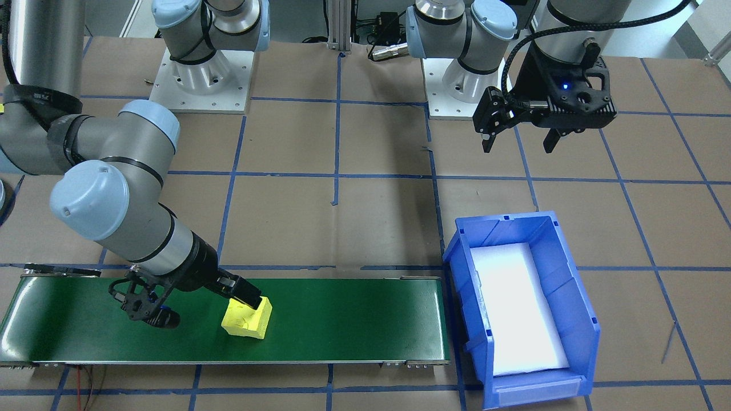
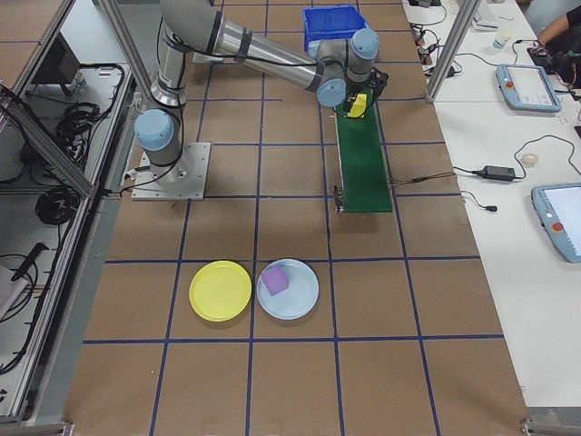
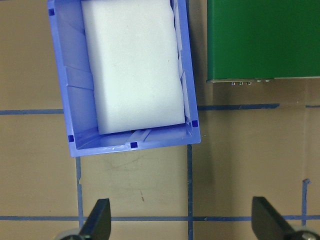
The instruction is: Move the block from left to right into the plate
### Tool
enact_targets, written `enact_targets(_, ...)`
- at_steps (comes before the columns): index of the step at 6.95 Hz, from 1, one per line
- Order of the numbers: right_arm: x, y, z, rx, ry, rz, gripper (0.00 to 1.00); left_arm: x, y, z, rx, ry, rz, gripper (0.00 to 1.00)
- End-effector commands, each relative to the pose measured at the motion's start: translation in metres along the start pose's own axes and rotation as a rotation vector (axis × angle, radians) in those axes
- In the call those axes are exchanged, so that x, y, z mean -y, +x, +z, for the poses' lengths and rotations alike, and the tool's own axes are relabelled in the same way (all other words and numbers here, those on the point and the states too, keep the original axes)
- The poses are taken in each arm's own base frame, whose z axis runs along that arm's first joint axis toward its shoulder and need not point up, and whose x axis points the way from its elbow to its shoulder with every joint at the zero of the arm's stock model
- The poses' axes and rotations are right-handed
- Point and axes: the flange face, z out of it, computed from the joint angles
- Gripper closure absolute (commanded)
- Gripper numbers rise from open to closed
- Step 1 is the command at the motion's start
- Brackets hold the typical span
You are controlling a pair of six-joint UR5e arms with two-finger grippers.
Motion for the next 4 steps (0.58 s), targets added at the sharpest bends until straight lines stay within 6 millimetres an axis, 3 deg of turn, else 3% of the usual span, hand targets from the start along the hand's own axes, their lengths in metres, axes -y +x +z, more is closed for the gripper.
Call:
enact_targets(1, 0.005, 0.001, 0.009, -0.002, 0.002, -0.043, 0.03, 0.0, 0.0, 0.0, 0.001, 0.0, 0.0, 0.0)
enact_targets(2, 0.007, 0.003, 0.012, -0.011, 0.009, -0.067, 0.2, 0.0, 0.0, 0.0, 0.001, 0.0, 0.0, 0.0)
enact_targets(3, 0.01, 0.014, 0.024, -0.066, 0.006, -0.161, 0.48, 0.0, 0.0, 0.0, 0.001, 0.0, 0.001, 0.0)
enact_targets(4, 0.016, 0.023, 0.025, -0.167, 0.033, -0.245, 0.62, 0.0, 0.0, 0.0, 0.001, 0.0, 0.003, 0.0)
